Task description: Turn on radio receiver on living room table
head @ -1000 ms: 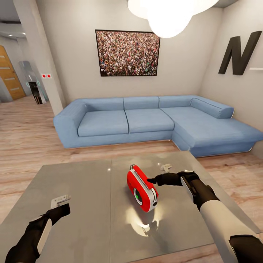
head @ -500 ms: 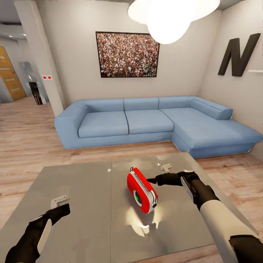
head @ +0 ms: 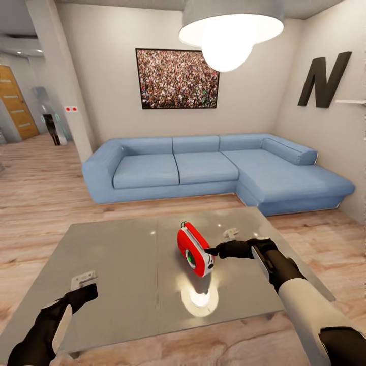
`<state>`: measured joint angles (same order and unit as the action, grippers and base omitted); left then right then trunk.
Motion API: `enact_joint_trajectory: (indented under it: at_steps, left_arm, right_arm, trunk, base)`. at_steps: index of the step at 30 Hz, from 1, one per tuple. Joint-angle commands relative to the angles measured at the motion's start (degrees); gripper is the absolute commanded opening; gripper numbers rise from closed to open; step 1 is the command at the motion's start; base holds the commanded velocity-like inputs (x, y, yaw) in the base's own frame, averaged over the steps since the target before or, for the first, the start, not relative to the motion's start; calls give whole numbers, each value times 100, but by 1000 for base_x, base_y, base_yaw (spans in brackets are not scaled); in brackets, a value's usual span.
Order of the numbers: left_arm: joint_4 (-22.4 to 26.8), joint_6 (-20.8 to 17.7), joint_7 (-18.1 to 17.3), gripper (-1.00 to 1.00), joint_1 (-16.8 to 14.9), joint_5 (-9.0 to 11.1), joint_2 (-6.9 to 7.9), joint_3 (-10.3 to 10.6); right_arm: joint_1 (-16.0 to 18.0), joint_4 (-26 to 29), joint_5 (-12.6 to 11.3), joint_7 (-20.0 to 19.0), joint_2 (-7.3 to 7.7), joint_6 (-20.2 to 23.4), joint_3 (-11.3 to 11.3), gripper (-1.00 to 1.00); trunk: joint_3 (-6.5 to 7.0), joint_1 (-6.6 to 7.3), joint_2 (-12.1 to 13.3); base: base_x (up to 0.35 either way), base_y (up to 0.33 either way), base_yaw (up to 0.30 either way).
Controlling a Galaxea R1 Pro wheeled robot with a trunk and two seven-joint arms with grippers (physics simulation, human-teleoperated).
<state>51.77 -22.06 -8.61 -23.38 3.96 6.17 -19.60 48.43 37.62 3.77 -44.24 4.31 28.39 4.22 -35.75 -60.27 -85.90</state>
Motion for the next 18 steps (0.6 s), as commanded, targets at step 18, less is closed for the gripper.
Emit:
enact_joint_trajectory:
  at_steps: [18]
  left_arm:
    - [-58, 7, 0, -100, 0, 5, -86, 19]
  right_arm:
    - [0, -562, 74, 1534, 11, -359, -6, 100]
  trunk:
    - [324, 396, 723]
  base:
    - [-66, 0, 0]
